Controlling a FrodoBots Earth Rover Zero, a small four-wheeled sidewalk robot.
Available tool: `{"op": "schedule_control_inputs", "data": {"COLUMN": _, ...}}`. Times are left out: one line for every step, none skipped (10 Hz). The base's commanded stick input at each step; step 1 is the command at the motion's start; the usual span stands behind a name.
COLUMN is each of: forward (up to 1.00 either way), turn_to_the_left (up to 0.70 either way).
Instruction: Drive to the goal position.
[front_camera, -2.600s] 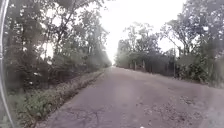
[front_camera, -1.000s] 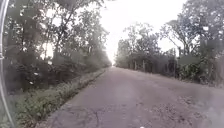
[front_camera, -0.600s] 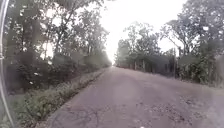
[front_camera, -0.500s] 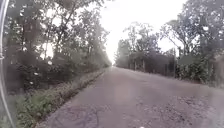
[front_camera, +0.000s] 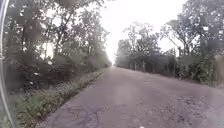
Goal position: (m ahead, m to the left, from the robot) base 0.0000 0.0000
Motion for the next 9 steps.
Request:
{"op": "schedule_control_inputs", "data": {"forward": 0.10, "turn_to_the_left": 0.01}}
{"op": "schedule_control_inputs", "data": {"forward": 0.10, "turn_to_the_left": 0.01}}
{"op": "schedule_control_inputs", "data": {"forward": 0.10, "turn_to_the_left": 0.01}}
{"op": "schedule_control_inputs", "data": {"forward": 0.10, "turn_to_the_left": 0.01}}
{"op": "schedule_control_inputs", "data": {"forward": 0.10, "turn_to_the_left": 0.01}}
{"op": "schedule_control_inputs", "data": {"forward": 0.10, "turn_to_the_left": 0.01}}
{"op": "schedule_control_inputs", "data": {"forward": 0.10, "turn_to_the_left": 0.01}}
{"op": "schedule_control_inputs", "data": {"forward": 0.10, "turn_to_the_left": 0.01}}
{"op": "schedule_control_inputs", "data": {"forward": 0.10, "turn_to_the_left": 0.01}}
